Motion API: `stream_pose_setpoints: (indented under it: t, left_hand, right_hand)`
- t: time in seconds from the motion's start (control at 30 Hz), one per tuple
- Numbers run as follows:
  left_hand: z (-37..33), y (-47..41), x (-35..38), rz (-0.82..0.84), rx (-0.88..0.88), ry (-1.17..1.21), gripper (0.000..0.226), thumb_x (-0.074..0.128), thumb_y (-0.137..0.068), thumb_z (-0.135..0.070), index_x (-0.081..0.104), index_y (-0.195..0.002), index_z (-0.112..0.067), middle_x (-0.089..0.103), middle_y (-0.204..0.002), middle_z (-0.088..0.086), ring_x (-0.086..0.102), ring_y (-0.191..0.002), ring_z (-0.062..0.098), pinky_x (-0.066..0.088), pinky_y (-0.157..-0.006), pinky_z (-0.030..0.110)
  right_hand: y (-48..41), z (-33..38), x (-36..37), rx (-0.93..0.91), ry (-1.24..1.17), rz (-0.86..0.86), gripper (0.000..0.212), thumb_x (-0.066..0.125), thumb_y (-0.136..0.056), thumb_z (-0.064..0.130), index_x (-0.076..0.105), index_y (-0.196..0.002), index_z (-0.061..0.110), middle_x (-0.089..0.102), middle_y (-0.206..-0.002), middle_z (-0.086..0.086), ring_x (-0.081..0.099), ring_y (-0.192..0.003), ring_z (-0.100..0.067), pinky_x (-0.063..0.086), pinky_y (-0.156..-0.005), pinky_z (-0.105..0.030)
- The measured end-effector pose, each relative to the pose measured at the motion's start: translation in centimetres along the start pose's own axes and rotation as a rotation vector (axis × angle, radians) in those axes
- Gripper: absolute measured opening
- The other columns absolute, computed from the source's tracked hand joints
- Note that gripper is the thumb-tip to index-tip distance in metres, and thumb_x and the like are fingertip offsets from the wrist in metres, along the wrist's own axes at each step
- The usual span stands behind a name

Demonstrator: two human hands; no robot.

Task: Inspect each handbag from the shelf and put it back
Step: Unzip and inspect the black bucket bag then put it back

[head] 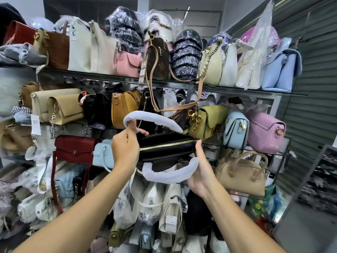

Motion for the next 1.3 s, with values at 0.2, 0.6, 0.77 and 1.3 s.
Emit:
stream_pose_setpoints:
  t: [0.2,0.6,0.77,1.3]
  left_hand:
    - [-0.1,0.6,-0.2,0.032,0.068,-0.047,0.062,0.037,-0.104,-0.057,0.075,-0.063,-0.029,0.069,-0.059,0.001,0.051,-0.05,0.012,0.038,-0.056,0.039]
    - [0.9,0.0,-1.8,0.212,-0.116,-0.161,0.068,0.034,-0.098,-0.068,0.074,-0.075,-0.018,0.055,-0.055,-0.005,0.04,-0.052,0.015,0.032,-0.054,0.031]
    - [1.0,-1.0,-3.3,0.274,-0.101,-0.668,0.085,0.038,-0.09,-0.08,0.075,-0.08,-0.004,0.073,-0.074,0.007,0.063,-0.073,0.019,0.049,-0.069,0.037]
    - [1.1,0.4,-3.1,0.449,-0.133,-0.628,0.01,0.073,-0.086,-0.03,0.067,-0.082,-0.022,0.067,-0.081,-0.012,0.063,-0.086,0.012,0.042,-0.063,0.024]
  right_hand:
    - [0.3,2.2,1.3,-0.098,0.061,-0.106,0.049,0.037,-0.1,0.066,0.065,-0.131,0.042,0.073,-0.126,-0.002,0.075,-0.103,-0.022,0.059,-0.088,-0.043]
    - [-0.3,2.7,-0.2,-0.026,-0.094,-0.085,0.067,0.02,-0.104,0.065,0.055,-0.146,0.027,0.066,-0.136,-0.013,0.063,-0.119,-0.034,0.053,-0.088,-0.055]
    - [-1.0,2.4,-1.3,-0.031,-0.063,-0.215,0.068,0.023,-0.103,0.066,0.066,-0.132,0.022,0.068,-0.131,-0.017,0.065,-0.114,-0.037,0.055,-0.089,-0.056]
    - [0.1,1.2,-0.5,-0.07,-0.012,-0.335,0.07,0.027,-0.105,0.063,0.074,-0.12,0.013,0.071,-0.118,-0.016,0.067,-0.109,-0.036,0.057,-0.084,-0.062]
Point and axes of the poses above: each hand's wrist, its own y-axis away from the middle knuckle, its own x-axis out of the palm, z = x × y, the point moved 1 cm from there along -y, towards the middle knuckle
